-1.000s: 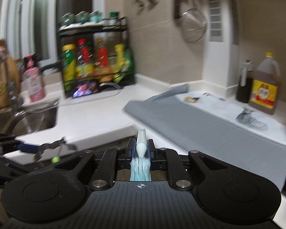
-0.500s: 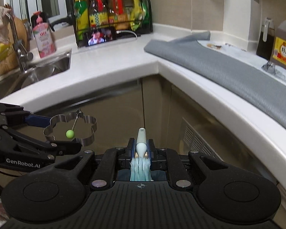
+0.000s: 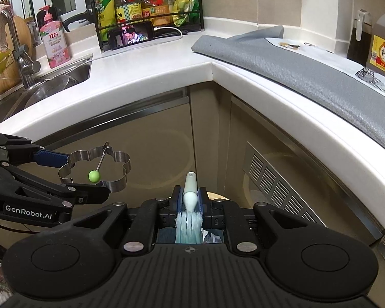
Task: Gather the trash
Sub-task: 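Lift the cookie cutter and toothbrush off the mat and carry them down over the bin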
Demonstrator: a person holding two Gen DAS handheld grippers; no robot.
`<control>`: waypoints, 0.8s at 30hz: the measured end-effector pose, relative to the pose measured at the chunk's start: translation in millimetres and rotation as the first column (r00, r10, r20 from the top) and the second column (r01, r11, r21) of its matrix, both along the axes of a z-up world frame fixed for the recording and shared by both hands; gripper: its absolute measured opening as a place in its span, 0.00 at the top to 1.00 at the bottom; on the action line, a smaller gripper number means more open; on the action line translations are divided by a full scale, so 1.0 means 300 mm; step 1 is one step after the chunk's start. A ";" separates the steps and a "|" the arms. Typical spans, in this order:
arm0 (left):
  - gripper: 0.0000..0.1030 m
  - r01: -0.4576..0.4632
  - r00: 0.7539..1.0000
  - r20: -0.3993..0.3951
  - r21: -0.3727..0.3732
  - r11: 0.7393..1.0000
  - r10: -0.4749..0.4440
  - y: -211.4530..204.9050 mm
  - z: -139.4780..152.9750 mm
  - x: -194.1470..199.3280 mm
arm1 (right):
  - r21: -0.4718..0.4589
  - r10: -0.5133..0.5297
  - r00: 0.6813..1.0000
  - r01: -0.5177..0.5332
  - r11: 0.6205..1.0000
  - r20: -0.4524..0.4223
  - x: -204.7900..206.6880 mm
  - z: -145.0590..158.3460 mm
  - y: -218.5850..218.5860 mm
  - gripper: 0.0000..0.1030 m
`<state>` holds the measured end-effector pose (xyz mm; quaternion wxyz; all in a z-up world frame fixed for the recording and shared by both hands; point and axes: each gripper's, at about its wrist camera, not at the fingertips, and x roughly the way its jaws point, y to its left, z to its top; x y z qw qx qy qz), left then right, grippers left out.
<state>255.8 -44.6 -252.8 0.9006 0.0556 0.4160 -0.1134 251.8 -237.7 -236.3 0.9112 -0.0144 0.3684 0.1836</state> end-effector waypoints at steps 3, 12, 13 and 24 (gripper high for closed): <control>0.24 0.001 1.000 -0.012 0.002 1.000 -0.001 -0.001 -0.010 0.009 | -0.001 0.001 1.000 -0.001 1.000 -0.010 0.004 -0.007 0.001 0.87; 0.24 -0.004 0.999 -0.040 0.008 1.000 0.004 -0.005 -0.039 0.034 | -0.004 0.006 0.999 -0.006 1.000 -0.035 0.021 -0.025 0.006 0.87; 0.24 -0.004 0.999 -0.043 0.009 1.000 0.004 -0.005 -0.043 0.036 | -0.005 0.006 0.999 -0.006 1.000 -0.038 0.022 -0.027 0.008 0.87; 0.24 0.009 0.997 -0.082 0.023 1.000 -0.007 -0.011 -0.088 0.064 | -0.011 0.008 0.997 -0.009 1.000 -0.072 0.057 -0.051 0.017 0.87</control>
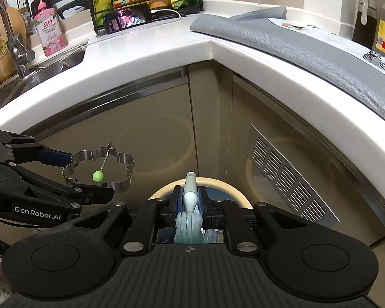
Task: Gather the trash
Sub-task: 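Lift the cookie cutter and toothbrush off the mat and carry them down over the bin, then lower both held items into the trash bin opening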
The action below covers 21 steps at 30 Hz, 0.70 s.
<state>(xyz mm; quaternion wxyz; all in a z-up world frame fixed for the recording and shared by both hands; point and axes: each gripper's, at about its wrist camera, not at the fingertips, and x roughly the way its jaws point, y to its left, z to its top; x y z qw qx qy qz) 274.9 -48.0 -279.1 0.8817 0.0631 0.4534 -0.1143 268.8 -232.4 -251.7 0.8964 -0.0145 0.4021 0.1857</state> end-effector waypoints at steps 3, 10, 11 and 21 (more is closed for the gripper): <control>0.24 0.003 1.000 -0.011 0.002 1.000 -0.003 -0.003 -0.012 0.010 | 0.000 0.001 1.000 -0.001 1.000 -0.009 0.010 -0.001 0.002 0.87; 0.24 0.007 0.999 -0.036 0.012 1.000 -0.006 -0.018 -0.043 0.043 | -0.001 -0.001 0.999 0.001 1.000 -0.038 0.029 -0.011 0.003 0.87; 0.24 0.007 0.999 -0.040 0.014 1.000 -0.006 -0.020 -0.049 0.048 | -0.001 -0.002 0.999 0.002 1.000 -0.042 0.033 -0.014 0.003 0.87; 0.24 0.012 0.996 -0.089 0.033 0.999 -0.009 -0.043 -0.122 0.106 | -0.010 -0.019 0.995 0.018 1.000 -0.098 0.086 -0.061 0.006 0.87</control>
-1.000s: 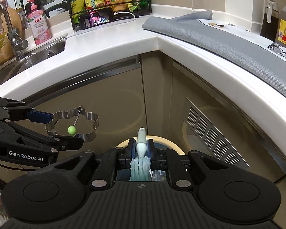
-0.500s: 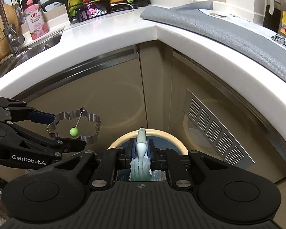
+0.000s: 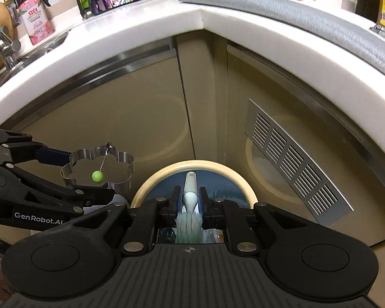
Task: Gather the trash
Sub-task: 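Lower both held items into the trash bin opening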
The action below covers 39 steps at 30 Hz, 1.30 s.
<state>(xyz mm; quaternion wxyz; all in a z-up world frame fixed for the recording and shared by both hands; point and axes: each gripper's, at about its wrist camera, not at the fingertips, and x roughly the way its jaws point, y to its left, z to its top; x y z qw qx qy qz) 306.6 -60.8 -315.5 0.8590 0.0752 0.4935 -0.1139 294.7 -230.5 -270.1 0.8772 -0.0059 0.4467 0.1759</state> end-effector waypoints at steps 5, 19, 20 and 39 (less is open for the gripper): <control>0.24 -0.001 1.000 -0.023 0.010 1.000 0.001 -0.014 -0.034 0.038 | -0.007 -0.008 0.999 0.008 1.000 -0.032 0.035 -0.040 -0.001 0.87; 0.24 0.012 0.996 -0.084 0.045 0.999 -0.008 -0.052 -0.134 0.140 | -0.023 -0.029 0.993 0.027 0.999 -0.117 0.133 -0.163 0.017 0.87; 0.24 0.014 0.996 -0.089 0.048 0.999 -0.009 -0.056 -0.140 0.147 | -0.026 -0.031 0.992 0.028 0.999 -0.120 0.139 -0.170 0.019 0.87; 0.24 0.000 0.980 -0.198 0.042 0.999 0.008 -0.060 -0.244 0.246 | -0.062 -0.082 0.976 0.071 0.996 -0.201 0.233 -0.272 0.035 0.87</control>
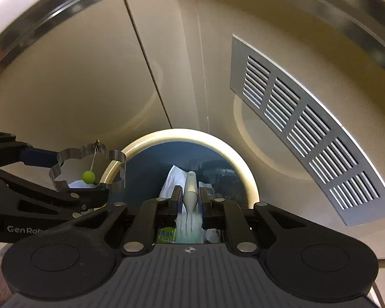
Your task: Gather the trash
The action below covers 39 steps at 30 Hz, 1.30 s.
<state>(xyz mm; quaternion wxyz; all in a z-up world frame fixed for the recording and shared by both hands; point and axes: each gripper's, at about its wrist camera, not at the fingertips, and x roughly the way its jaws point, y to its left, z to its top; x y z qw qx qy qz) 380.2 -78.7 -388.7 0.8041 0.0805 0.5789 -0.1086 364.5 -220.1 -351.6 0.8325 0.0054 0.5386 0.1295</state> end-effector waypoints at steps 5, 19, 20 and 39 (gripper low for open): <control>0.24 -0.002 1.000 -0.027 0.022 1.000 0.002 -0.017 -0.044 0.033 | -0.005 0.003 0.999 -0.004 1.000 -0.034 0.023 -0.044 0.010 0.87; 0.00 0.031 0.996 -0.092 0.087 0.996 -0.023 -0.047 -0.137 0.080 | 0.012 -0.036 0.994 0.037 0.999 -0.100 0.075 -0.121 0.001 0.79; 0.00 0.036 0.996 -0.087 0.095 0.995 -0.028 -0.049 -0.130 0.075 | 0.018 -0.045 0.994 0.047 0.999 -0.099 0.076 -0.121 -0.004 0.62; 0.00 0.074 0.994 0.065 0.124 0.990 -0.083 -0.027 0.069 -0.128 | 0.042 -0.051 0.998 0.050 0.998 0.045 -0.107 0.099 -0.040 0.22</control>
